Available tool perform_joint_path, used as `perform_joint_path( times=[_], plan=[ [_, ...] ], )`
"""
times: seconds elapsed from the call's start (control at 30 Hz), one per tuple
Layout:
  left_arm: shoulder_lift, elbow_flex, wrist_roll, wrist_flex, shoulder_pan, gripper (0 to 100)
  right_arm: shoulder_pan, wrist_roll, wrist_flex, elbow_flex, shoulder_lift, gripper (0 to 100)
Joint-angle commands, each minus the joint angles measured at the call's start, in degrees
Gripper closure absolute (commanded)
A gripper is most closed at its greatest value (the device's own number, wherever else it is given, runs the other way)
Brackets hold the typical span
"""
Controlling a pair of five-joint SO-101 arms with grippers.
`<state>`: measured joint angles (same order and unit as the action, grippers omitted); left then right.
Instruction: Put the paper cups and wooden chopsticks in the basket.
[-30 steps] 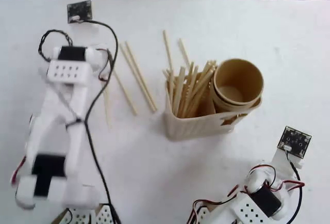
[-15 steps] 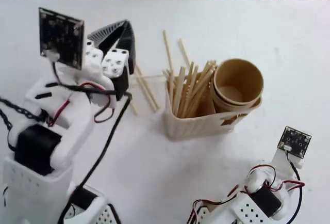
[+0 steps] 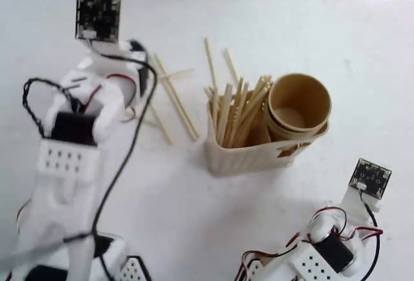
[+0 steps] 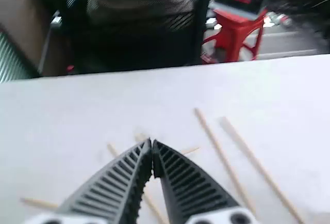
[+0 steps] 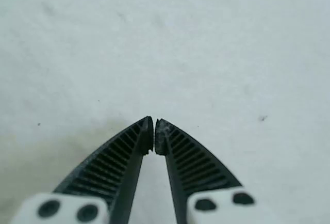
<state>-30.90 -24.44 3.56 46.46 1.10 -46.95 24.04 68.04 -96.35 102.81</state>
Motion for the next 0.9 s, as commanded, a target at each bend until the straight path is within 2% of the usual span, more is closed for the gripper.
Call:
perform_joint_path(
  times=[0.0, 0.13, 0.37, 0.47, 0.6, 0.7, 0.87],
  plan=[
    [11.7, -0.9, -1.0, -7.6, -8.1, 96, -0.4, -0.2, -0.6, -0.5, 0.5, 97.9],
    [29.3, 9.6, -11.3, -6.1, -11.5, 90, -0.4, -0.2, -0.6, -0.5, 0.5, 97.9],
    [56.7, 46.2, -44.3, 14.5, -10.1, 88, -0.4, -0.2, -0.6, -0.5, 0.5, 97.9],
    [66.7, 61.6, -53.9, 21.0, -9.5, 86, -0.4, -0.2, -0.6, -0.5, 0.5, 97.9],
    [79.4, 79.8, -57.9, 28.4, -7.6, 79, -0.4, -0.2, -0.6, -0.5, 0.5, 97.9],
    [88.2, 91.6, -57.9, 31.6, -5.8, 80, -0.3, -0.2, -0.6, -0.5, 0.5, 97.9],
    [100.9, 107.3, -57.6, 32.5, -4.1, 82, -0.4, -0.2, -0.6, -0.5, 0.5, 97.9]
  ],
)
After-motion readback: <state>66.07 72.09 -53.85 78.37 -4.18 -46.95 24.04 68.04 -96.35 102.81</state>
